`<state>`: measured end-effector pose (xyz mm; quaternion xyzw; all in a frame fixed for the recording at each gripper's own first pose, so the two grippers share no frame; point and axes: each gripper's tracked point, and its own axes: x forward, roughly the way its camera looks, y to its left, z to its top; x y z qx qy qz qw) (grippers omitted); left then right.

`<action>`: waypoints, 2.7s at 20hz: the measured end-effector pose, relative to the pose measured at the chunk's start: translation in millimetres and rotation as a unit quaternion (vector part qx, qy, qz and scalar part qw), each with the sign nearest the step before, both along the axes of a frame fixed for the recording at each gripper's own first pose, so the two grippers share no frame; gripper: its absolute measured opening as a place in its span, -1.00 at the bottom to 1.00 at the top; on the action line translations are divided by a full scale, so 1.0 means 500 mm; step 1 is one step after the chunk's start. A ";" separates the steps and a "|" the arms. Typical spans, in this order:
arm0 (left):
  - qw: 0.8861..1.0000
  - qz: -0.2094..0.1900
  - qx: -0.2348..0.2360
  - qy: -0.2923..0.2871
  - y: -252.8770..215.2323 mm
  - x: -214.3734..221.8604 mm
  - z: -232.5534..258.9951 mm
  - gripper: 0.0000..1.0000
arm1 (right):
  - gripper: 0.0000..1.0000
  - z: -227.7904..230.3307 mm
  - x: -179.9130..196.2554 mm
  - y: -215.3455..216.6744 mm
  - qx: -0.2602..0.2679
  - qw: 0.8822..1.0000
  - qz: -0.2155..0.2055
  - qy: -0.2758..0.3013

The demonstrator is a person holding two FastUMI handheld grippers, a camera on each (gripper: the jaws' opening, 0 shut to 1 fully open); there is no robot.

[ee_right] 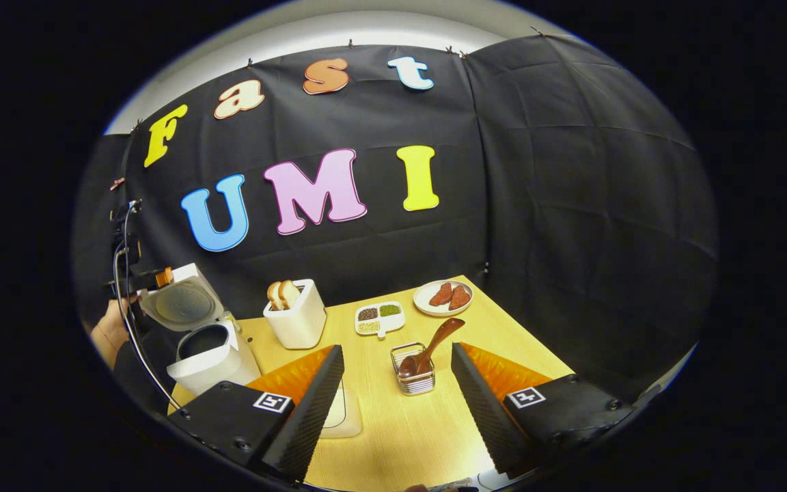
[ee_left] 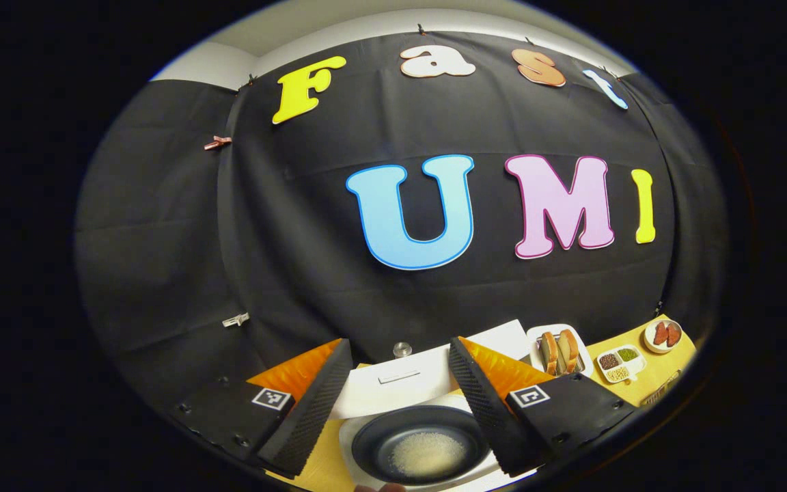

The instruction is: Close the left gripper, press the button to open the rice cooker; take a wooden spoon from the chopstick holder with the right hand, scoop a spoonful of rice and pour it into the rice cooker, then put the wooden spoon back into the chopstick holder.

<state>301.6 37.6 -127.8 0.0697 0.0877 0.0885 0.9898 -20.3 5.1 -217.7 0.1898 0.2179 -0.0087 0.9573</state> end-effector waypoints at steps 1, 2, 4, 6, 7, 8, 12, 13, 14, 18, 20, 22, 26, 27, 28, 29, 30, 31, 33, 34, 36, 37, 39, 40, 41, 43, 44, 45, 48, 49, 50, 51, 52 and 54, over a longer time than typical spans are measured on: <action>1.000 0.005 0.000 0.004 -0.007 -0.013 -0.011 1.00 | 0.97 0.001 0.002 -0.002 0.001 1.000 0.004 -0.004; 1.000 0.009 -0.002 0.008 -0.013 -0.025 -0.022 1.00 | 0.97 0.005 0.004 -0.008 -0.001 1.000 0.007 -0.007; 1.000 0.017 -0.007 0.021 -0.028 -0.048 -0.046 1.00 | 0.97 0.012 0.004 -0.027 -0.007 1.000 0.012 -0.012; 0.999 0.023 -0.008 0.032 -0.039 -0.068 -0.068 1.00 | 0.97 0.010 0.002 -0.049 -0.011 1.000 0.011 -0.015; 0.999 0.027 -0.011 0.038 -0.044 -0.077 -0.082 1.00 | 0.97 0.010 0.001 -0.060 -0.011 1.000 0.009 -0.015; 0.998 0.030 -0.015 0.045 -0.049 -0.085 -0.094 1.00 | 0.97 0.008 -0.001 -0.070 -0.009 1.000 0.007 -0.013; 0.995 0.041 -0.046 0.072 -0.066 -0.115 -0.146 1.00 | 0.97 -0.009 -0.012 -0.093 -0.002 1.000 0.001 -0.005; 0.995 0.041 -0.051 0.078 -0.071 -0.122 -0.158 1.00 | 0.97 -0.010 -0.012 -0.098 -0.002 1.000 0.001 -0.005; 0.994 0.041 -0.054 0.084 -0.075 -0.126 -0.167 1.00 | 0.97 -0.012 -0.014 -0.104 -0.004 1.000 0.000 -0.006; 0.987 0.045 -0.096 0.123 -0.088 -0.148 -0.219 1.00 | 0.97 -0.013 -0.010 -0.115 -0.003 1.000 -0.001 -0.007; 0.981 0.050 -0.130 0.137 -0.092 -0.154 -0.248 1.00 | 0.97 -0.015 -0.006 -0.115 0.002 1.000 -0.002 -0.007; 0.974 0.054 -0.157 0.157 -0.096 -0.159 -0.280 1.00 | 0.97 -0.020 -0.004 -0.110 0.004 1.000 -0.001 -0.005; 0.972 0.069 -0.154 0.164 -0.086 -0.158 -0.314 1.00 | 0.97 -0.030 0.002 -0.100 0.008 1.000 0.004 -0.002; 0.974 0.073 -0.140 0.162 -0.086 -0.157 -0.316 1.00 | 0.97 -0.031 0.005 -0.098 0.010 1.000 0.005 -0.001; 0.976 0.076 -0.123 0.161 -0.083 -0.154 -0.319 1.00 | 0.97 -0.033 0.007 -0.097 0.011 1.000 0.005 0.000; 0.978 0.077 -0.113 0.158 -0.083 -0.150 -0.320 1.00 | 0.97 -0.034 0.008 -0.096 0.012 1.000 0.006 0.000; 0.977 0.081 -0.117 0.158 -0.084 -0.151 -0.325 1.00 | 0.97 -0.035 0.010 -0.094 0.011 1.000 0.006 0.001; 0.976 0.085 -0.122 0.158 -0.082 -0.151 -0.332 0.99 | 0.97 -0.036 0.011 -0.095 0.010 1.000 0.007 0.002; 0.977 0.087 -0.117 0.153 -0.083 -0.151 -0.337 1.00 | 0.97 -0.038 0.011 -0.093 0.011 1.000 0.008 0.004; 0.977 0.088 -0.115 0.156 -0.083 -0.152 -0.342 1.00 | 0.97 -0.039 0.012 -0.093 0.011 1.000 0.008 0.004; 0.977 0.088 -0.116 0.156 -0.085 -0.155 -0.351 1.00 | 0.97 -0.041 0.011 -0.093 0.009 1.000 0.008 0.004; 0.978 0.088 -0.115 0.152 -0.084 -0.154 -0.349 1.00 | 0.97 -0.040 0.011 -0.090 0.008 1.000 0.009 0.004; 0.979 0.088 -0.113 0.143 -0.083 -0.155 -0.351 1.00 | 0.97 -0.041 0.013 -0.086 0.006 1.000 0.012 0.004; 0.980 0.088 -0.112 0.139 -0.084 -0.155 -0.352 1.00 | 0.97 -0.043 0.012 -0.085 0.006 1.000 0.013 0.005; 0.981 0.087 -0.110 0.135 -0.085 -0.156 -0.352 1.00 | 0.97 -0.044 0.012 -0.084 0.006 1.000 0.014 0.005; 0.981 0.085 -0.111 0.137 -0.085 -0.156 -0.355 1.00 | 0.97 -0.041 0.015 -0.084 0.010 1.000 0.013 0.006; 0.981 0.084 -0.111 0.138 -0.085 -0.156 -0.355 1.00 | 0.97 -0.041 0.015 -0.084 0.010 1.000 0.012 0.005; 0.981 0.084 -0.110 0.138 -0.085 -0.157 -0.354 1.00 | 0.97 -0.042 0.015 -0.084 0.011 1.000 0.011 0.004; 0.982 0.074 -0.108 0.136 -0.085 -0.155 -0.347 1.00 | 0.97 -0.041 0.013 -0.082 0.013 1.000 0.011 0.003; 0.983 0.067 -0.114 0.129 -0.087 -0.157 -0.342 1.00 | 0.97 -0.040 0.013 -0.084 0.012 1.000 0.012 0.003; 0.984 0.058 -0.128 0.111 -0.087 -0.157 -0.328 1.00 | 0.97 -0.040 0.015 -0.084 0.010 1.000 0.012 0.002; 0.983 0.051 -0.146 0.094 -0.089 -0.165 -0.314 0.99 | 0.97 -0.037 0.017 -0.082 0.008 1.000 0.013 0.001; 0.983 0.049 -0.159 0.078 -0.083 -0.170 -0.294 0.95 | 0.97 -0.035 0.020 -0.082 0.005 1.000 0.014 -0.001; 0.983 0.039 -0.167 0.061 -0.080 -0.187 -0.277 0.92 | 0.97 -0.031 0.023 -0.078 0.002 1.000 0.017 -0.004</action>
